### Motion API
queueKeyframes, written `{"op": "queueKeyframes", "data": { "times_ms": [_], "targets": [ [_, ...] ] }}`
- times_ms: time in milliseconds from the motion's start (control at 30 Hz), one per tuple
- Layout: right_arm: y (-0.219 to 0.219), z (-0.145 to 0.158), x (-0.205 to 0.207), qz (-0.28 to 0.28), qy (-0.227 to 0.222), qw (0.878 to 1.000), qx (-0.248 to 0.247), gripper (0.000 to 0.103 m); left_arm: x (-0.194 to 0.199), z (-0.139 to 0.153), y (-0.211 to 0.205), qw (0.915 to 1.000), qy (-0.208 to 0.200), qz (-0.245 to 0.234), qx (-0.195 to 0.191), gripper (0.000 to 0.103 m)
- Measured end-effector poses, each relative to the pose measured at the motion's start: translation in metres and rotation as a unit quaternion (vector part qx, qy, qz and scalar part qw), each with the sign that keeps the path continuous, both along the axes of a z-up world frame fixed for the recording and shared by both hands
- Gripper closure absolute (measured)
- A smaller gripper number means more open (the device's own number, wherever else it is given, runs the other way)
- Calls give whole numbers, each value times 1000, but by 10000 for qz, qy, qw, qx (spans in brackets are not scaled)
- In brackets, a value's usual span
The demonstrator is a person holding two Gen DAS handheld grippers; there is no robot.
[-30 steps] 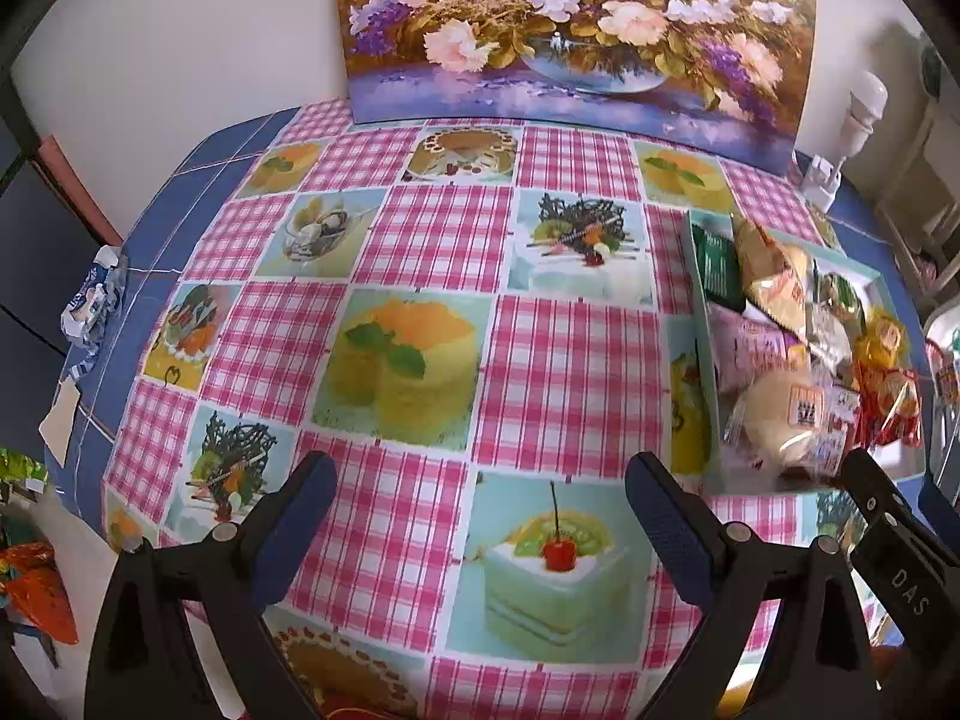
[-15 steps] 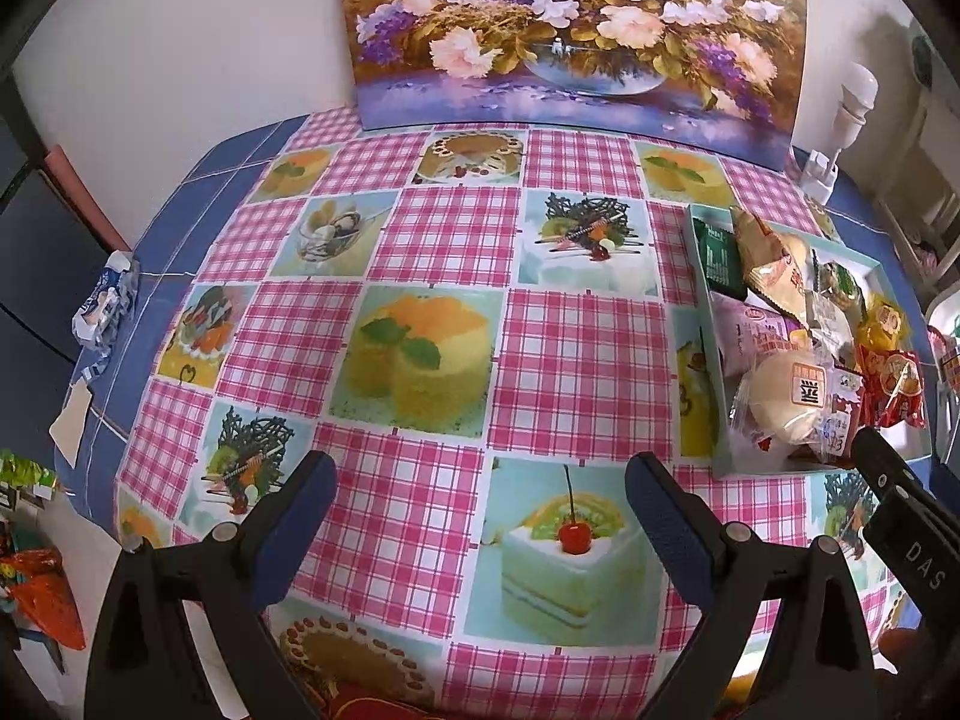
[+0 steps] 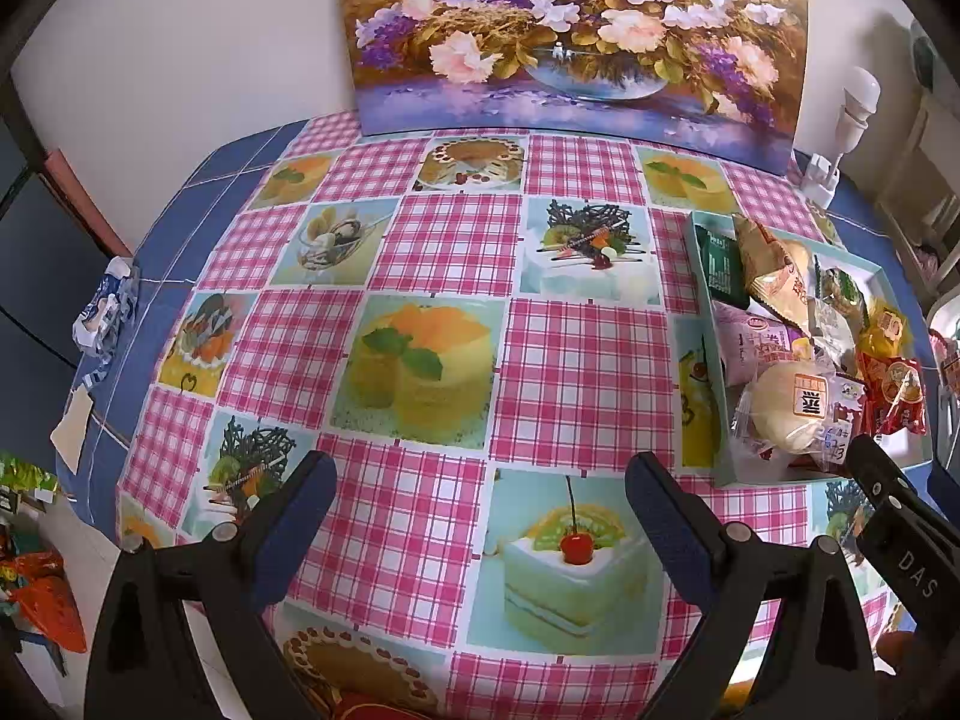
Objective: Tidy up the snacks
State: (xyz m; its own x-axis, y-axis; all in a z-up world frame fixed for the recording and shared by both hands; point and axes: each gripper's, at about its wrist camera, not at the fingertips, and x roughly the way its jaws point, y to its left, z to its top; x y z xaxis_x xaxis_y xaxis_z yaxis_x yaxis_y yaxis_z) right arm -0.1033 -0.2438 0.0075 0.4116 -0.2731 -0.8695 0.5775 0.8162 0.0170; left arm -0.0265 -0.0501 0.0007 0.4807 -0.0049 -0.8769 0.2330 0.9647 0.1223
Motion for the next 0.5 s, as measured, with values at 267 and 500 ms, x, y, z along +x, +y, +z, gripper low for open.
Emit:
{"op": "queueKeyframes", "data": {
  "times_ms": [267, 500],
  "targets": [
    [0, -1, 3, 84, 44, 9999, -49, 0, 1, 2, -1, 10000, -18, -19, -15, 6],
    [4, -1, 5, 163, 72, 9998, -88, 0, 2, 2, 0, 10000, -6, -18, -6, 6]
  ]
}}
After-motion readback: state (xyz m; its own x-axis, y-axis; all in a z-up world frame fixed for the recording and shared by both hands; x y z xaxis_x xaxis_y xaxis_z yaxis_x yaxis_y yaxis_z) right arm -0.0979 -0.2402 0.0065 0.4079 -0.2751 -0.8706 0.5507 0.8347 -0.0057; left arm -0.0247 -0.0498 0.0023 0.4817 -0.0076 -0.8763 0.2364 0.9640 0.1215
